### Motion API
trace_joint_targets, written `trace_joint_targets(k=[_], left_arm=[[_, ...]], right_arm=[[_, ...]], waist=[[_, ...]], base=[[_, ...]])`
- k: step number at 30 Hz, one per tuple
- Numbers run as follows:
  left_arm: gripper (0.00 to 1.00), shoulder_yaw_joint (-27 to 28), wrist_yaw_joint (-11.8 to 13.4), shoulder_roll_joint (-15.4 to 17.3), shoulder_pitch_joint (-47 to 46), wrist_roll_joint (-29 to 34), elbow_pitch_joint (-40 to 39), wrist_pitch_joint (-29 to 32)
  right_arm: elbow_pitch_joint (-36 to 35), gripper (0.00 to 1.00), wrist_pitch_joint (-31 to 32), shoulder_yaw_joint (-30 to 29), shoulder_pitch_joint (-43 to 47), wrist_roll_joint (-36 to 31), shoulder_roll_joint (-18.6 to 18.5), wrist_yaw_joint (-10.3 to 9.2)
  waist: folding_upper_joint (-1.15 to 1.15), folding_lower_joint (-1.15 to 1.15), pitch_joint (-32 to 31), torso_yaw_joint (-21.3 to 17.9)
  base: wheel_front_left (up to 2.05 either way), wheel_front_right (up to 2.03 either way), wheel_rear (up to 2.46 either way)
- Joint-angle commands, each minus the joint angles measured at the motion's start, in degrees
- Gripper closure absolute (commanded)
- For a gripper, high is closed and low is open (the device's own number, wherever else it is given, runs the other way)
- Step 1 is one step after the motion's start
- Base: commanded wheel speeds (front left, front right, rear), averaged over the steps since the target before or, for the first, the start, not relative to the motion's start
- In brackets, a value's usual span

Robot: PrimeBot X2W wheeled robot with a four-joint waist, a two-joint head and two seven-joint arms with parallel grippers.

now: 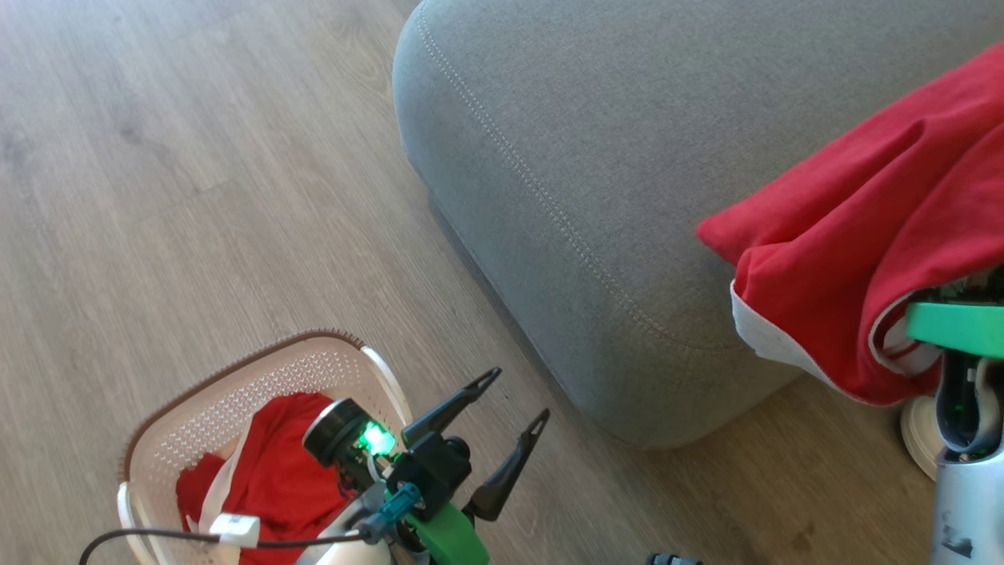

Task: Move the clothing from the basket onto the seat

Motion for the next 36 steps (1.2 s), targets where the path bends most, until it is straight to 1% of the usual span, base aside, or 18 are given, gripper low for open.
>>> trace_joint_targets(k=[1, 7, 11, 14, 15, 19, 22, 29, 36], left_arm=[[0.00, 2.1, 0.0, 0.3, -1.5, -0.3, -1.9, -0.3], [0.00, 3.6, 0.0, 1.5, -1.9, 0.6, -2.9, -0.3], [0.00, 3.2, 0.0, 3.6, -2.3, 1.1, -3.2, -0.3], [0.00, 2.4, 0.0, 4.9, -3.3, 1.2, -3.5, -0.3], [0.00, 2.4, 0.0, 4.9, -3.3, 1.2, -3.5, -0.3], [0.00, 2.0, 0.0, 5.9, -5.1, 1.2, -3.8, -0.3], [0.00, 1.9, 0.0, 6.5, -6.8, 1.2, -3.9, -0.3], [0.00, 0.7, 0.0, 7.2, -9.9, 1.4, -5.5, -0.3], [0.00, -1.0, 0.0, 7.8, -12.7, 1.8, -6.7, -0.3]], right_arm=[[-1.4, 1.00, -0.1, 0.7, -2.0, -0.1, 0.0, -0.02], [1.6, 1.00, -0.1, -1.5, -8.9, 0.4, -0.1, -0.02], [5.0, 1.00, -0.1, -3.4, -16.2, 1.2, -1.7, -0.02], [6.8, 1.00, -0.1, -5.6, -21.2, 1.0, -3.3, -0.02], [6.8, 1.00, -0.1, -5.6, -21.2, 1.0, -3.3, -0.02], [10.0, 1.00, -0.1, -8.5, -27.3, 1.1, -5.4, -0.02], [13.2, 1.00, -0.1, -12.3, -32.4, 2.5, -5.2, -0.02], [19.5, 1.00, -0.1, -15.5, -42.7, 2.6, -8.2, -0.02], [24.9, 1.00, -0.1, -17.4, -50.4, -0.2, -12.4, -0.02]], waist=[[0.00, 0.00, 0.6, -0.1], [0.00, 0.00, 4.6, -0.4], [0.00, 0.00, 7.7, -0.5], [0.00, 0.00, 10.1, 0.4], [0.00, 0.00, 10.1, 0.4], [0.00, 0.00, 13.1, 2.0], [0.00, 0.00, 15.5, 3.1], [0.00, 0.00, 21.3, 6.3], [0.00, 0.00, 26.7, 10.9]], base=[[0.00, 0.00, 0.00], [0.00, 0.00, 0.00], [0.00, 0.00, 0.00], [0.00, 0.00, 0.00], [0.00, 0.00, 0.00], [0.00, 0.00, 0.00], [0.00, 0.00, 0.00], [0.00, 0.00, 0.00], [0.00, 0.00, 0.00]])
